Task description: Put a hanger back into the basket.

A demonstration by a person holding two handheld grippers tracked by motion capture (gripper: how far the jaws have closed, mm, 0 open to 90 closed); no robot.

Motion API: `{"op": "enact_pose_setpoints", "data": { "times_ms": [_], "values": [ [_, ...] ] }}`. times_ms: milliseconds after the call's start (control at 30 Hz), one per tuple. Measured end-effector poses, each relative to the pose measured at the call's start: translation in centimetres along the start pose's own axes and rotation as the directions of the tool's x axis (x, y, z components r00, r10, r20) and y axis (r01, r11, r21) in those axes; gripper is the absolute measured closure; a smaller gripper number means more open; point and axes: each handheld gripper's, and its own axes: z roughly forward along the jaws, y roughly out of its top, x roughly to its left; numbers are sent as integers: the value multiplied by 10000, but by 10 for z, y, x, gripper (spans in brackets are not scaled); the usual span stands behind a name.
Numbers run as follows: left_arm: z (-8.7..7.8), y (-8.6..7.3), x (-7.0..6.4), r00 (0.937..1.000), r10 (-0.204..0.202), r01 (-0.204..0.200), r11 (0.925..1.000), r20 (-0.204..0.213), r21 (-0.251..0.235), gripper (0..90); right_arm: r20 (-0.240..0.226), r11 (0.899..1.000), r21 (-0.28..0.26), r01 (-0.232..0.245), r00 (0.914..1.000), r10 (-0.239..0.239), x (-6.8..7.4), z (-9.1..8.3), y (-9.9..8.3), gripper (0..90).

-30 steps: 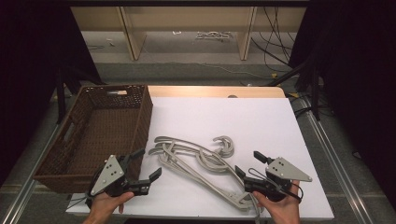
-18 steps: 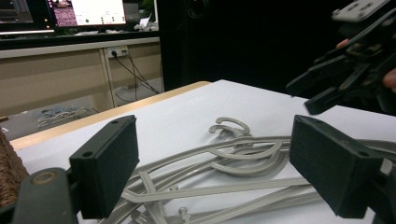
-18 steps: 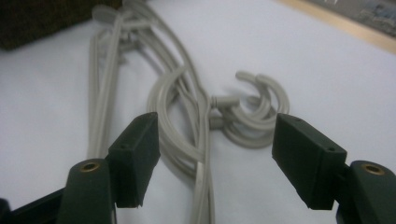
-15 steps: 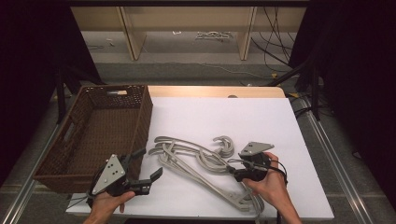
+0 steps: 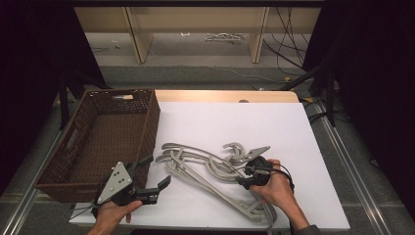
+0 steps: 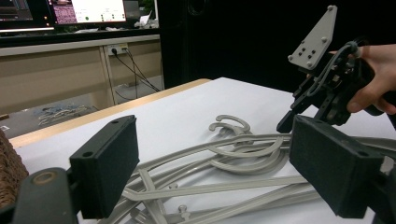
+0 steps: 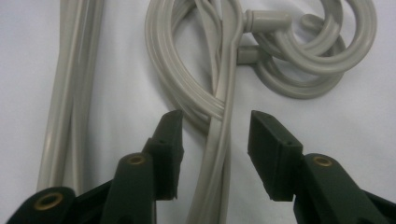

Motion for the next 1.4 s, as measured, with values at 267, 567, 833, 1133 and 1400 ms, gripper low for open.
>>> {"op": "enact_pose_setpoints", "data": {
  "times_ms": [267,567,833,1133,1400],
  "values": [
    [1,1,-1,10000,20,-20,10000,81,6,159,-139,9992,321,-219,9997,224,-4,9,5,648],
    [2,1,-4,9996,16,-17,10000,294,29,159,-149,9979,578,-304,9994,313,-3,10,5,758],
    [1,0,-5,9997,24,-26,10000,256,55,159,100,9991,281,-317,9995,315,0,2,9,779],
    [1,1,-4,9996,0,0,10000,269,3,160,62,9989,-5,-469,9989,469,1,-4,11,800],
    [0,1,-3,9997,37,-38,10000,257,56,160,69,9971,-601,-468,9989,473,2,-19,13,819]
  ]
}}
